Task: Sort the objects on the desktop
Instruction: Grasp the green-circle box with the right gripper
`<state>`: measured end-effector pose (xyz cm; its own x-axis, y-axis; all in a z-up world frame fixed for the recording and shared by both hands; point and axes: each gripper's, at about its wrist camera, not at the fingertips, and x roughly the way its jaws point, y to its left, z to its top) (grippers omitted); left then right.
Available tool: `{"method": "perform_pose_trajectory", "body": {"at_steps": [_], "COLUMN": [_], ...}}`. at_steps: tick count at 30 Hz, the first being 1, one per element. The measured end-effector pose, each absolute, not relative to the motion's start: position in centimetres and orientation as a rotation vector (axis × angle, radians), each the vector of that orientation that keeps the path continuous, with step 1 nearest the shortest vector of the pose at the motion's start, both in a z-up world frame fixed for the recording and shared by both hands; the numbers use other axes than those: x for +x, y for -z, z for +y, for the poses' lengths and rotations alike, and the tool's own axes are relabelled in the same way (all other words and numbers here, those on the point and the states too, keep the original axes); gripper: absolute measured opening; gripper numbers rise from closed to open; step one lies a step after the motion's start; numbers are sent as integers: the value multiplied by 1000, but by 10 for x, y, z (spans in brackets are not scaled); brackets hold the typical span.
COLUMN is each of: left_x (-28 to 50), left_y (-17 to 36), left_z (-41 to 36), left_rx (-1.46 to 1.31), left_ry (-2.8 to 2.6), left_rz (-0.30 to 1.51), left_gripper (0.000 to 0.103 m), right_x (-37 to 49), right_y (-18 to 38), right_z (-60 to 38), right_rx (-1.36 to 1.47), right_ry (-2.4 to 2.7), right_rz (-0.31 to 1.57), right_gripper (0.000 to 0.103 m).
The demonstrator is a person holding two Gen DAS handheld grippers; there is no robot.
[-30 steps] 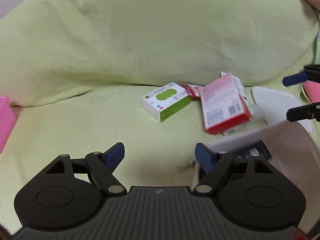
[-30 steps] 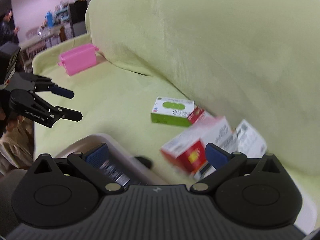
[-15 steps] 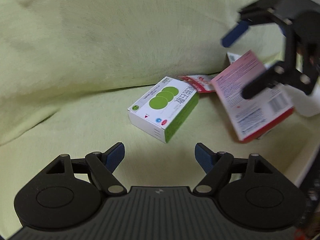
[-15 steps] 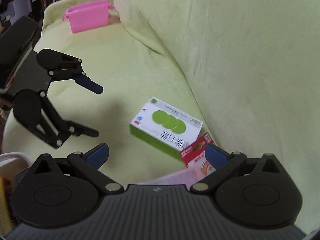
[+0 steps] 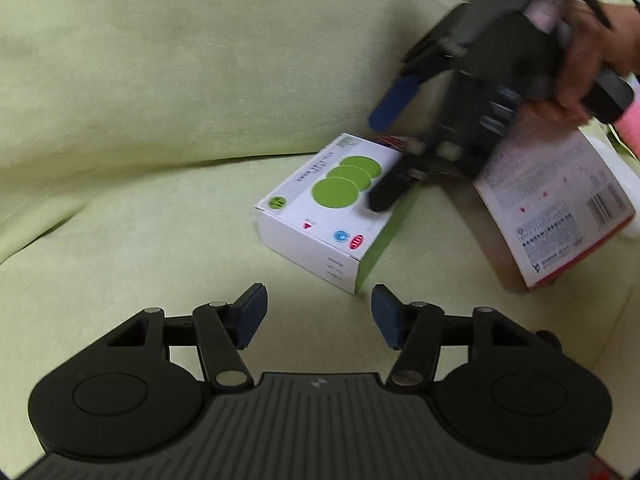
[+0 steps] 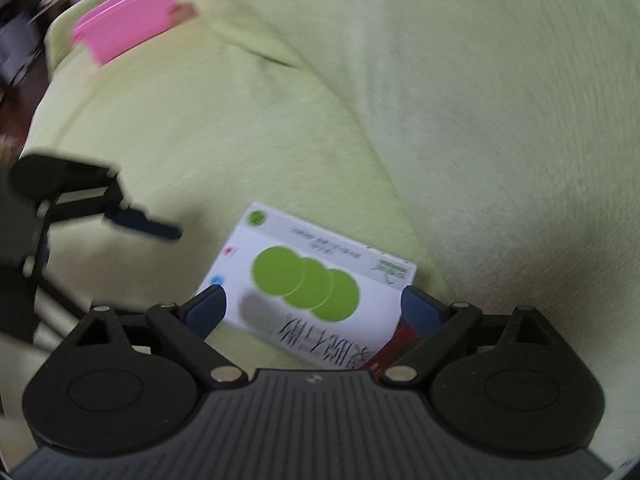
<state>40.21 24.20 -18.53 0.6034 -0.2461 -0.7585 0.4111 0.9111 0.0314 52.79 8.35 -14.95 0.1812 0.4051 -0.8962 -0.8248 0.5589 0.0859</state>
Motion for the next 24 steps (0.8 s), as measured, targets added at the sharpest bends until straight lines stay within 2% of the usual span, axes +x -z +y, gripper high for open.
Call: {"method": "perform_pose_trajectory", "body": {"at_steps": [7,11,19,24], "left_x": [411,408,368,378], "left_y": [192,192,181,171], "left_z": [238,248,284,304], "left_rx": [192,147,90,-43], "left_ry": [390,381,391,393], "left_rz": [837,860,891,895], "left_gripper": [61,61,61,61], "right_x": [538,526,483,508], "right_y": [160,157,156,162], "right_z": [87,90,93,80], "right_rx": [-421,-401,-346,-115], "right_ry": [-901,-949,-1047,-900], "right_rz": [1111,1134,1212,1267], "right_gripper": [96,89,85,85]}}
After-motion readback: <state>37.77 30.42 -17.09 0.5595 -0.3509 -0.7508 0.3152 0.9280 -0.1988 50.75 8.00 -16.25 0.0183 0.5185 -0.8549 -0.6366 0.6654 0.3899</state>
